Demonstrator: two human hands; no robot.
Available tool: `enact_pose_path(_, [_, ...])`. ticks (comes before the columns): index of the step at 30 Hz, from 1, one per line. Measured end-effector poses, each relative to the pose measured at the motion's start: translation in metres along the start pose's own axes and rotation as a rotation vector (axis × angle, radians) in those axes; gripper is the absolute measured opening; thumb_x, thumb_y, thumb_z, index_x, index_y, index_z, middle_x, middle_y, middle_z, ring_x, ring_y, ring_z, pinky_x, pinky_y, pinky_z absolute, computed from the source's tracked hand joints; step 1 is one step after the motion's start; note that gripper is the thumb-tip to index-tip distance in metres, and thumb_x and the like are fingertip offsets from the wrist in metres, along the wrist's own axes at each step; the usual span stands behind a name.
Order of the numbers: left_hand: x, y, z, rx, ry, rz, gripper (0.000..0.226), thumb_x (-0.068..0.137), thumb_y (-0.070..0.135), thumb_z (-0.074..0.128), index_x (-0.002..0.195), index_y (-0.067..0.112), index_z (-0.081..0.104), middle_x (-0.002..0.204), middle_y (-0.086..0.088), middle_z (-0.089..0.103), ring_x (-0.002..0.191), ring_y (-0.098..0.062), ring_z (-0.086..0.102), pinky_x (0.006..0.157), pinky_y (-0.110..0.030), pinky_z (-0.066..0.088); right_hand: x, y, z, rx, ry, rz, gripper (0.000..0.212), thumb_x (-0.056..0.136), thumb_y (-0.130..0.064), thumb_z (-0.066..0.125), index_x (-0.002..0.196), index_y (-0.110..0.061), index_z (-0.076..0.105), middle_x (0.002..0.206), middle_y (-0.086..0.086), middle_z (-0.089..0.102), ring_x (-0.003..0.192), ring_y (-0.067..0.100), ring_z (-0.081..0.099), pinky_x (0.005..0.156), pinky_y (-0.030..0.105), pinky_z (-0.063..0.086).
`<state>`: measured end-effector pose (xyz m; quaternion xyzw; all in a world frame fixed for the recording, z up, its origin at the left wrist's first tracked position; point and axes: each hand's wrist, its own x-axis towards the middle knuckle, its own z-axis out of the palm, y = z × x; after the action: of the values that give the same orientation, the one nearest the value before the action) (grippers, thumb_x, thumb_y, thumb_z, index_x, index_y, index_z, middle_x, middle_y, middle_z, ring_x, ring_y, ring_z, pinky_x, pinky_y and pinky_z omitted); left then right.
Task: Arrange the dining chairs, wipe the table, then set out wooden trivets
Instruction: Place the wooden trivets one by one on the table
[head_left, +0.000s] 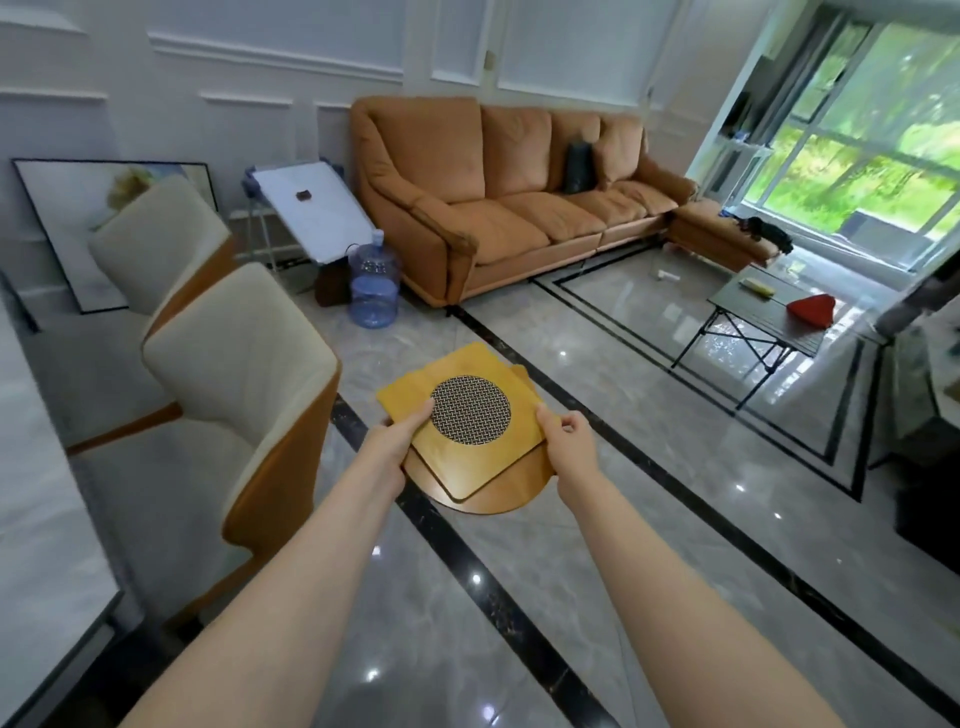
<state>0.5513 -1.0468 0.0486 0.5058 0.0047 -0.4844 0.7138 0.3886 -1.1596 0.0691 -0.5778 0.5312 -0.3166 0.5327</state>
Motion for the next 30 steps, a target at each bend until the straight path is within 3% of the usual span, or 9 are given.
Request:
enact_pose_path(5, [0.08,0.022,0.047,-0.047,0.061,0.074,0.049,0.084,0.026,0.07,0.126,0.006,0.054,0.097,-0.006,0.067,0.083,-0.019,0.065,0.077,-0.035,0.05,0.104,-0.03,0.012,-0.02,-0.065,-0.022,0.032,0.094,-0.034,0.057,0.077,-0.012,0.041,0.07,0.001,0.041,0.061,0.012,0.038,0.053,0.025,0.031])
enact_pose_path(8, [0.12,0.037,0.065,-0.069,0.133,0.101,0.052,0.083,0.031,0.07,0.125,0.006,0.053,0.111,-0.009,0.065,0.094,-0.025,0.063,0.085,-0.039,0.05,0.156,-0.046,0.026,-0.066,-0.159,-0.038,0.029,0.094,-0.033,0.057,0.083,-0.01,0.044,0.072,0.004,0.042,0.062,0.013,0.041,0.051,0.026,0.034])
enact_pose_path(14, [0.195,0.082,0.091,-0.091,0.277,0.178,0.061,0.078,0.037,0.074,0.127,0.006,0.053,0.121,-0.012,0.063,0.103,-0.028,0.062,0.094,-0.044,0.049,0.264,-0.088,0.067,-0.097,-0.351,-0.067,0.032,0.096,-0.03,0.054,0.074,-0.013,0.039,0.066,0.001,0.036,0.058,0.012,0.037,0.043,0.022,0.033])
enact_pose_path(16, [0.208,0.098,0.094,-0.108,0.307,0.21,0.058,0.083,0.034,0.069,0.129,0.005,0.05,0.122,-0.012,0.061,0.104,-0.029,0.061,0.09,-0.041,0.049,0.287,-0.099,0.088,-0.046,-0.423,-0.027,0.028,0.097,-0.031,0.054,0.078,-0.013,0.043,0.067,0.002,0.037,0.058,0.014,0.039,0.05,0.025,0.034])
enact_pose_path(19, [0.229,0.128,0.084,-0.148,0.377,0.264,0.05,0.09,0.035,0.06,0.129,0.006,0.05,0.121,-0.01,0.06,0.105,-0.028,0.059,0.083,-0.038,0.047,0.318,-0.112,0.136,-0.044,-0.537,0.014,0.029,0.098,-0.032,0.051,0.075,-0.014,0.046,0.069,0.003,0.043,0.062,0.015,0.043,0.056,0.028,0.037])
enact_pose_path(23, [0.254,0.163,0.063,-0.186,0.434,0.29,0.049,0.096,0.045,0.044,0.129,0.009,0.051,0.12,-0.009,0.061,0.11,-0.028,0.057,0.087,-0.039,0.044,0.341,-0.128,0.195,-0.015,-0.617,0.019,0.029,0.099,-0.029,0.049,0.075,-0.012,0.05,0.065,0.003,0.043,0.058,0.015,0.042,0.048,0.024,0.037])
enact_pose_path(28, [0.292,0.217,0.01,-0.298,0.493,0.328,0.06,0.094,0.055,0.039,0.138,0.014,0.047,0.132,-0.012,0.056,0.116,-0.031,0.055,0.097,-0.045,0.044,0.37,-0.159,0.302,-0.063,-0.747,-0.024,0.036,0.101,-0.026,0.046,0.067,-0.013,0.046,0.038,-0.005,0.043,0.035,0.006,0.042,0.04,0.017,0.036])
enact_pose_path(30, [0.307,0.24,-0.016,-0.357,0.542,0.34,0.061,0.093,0.055,0.04,0.138,0.014,0.046,0.135,-0.012,0.054,0.118,-0.032,0.054,0.102,-0.048,0.041,0.375,-0.171,0.349,-0.102,-0.787,-0.042,0.033,0.101,-0.027,0.045,0.071,-0.013,0.051,0.053,0.0,0.048,0.049,0.01,0.047,0.048,0.023,0.041])
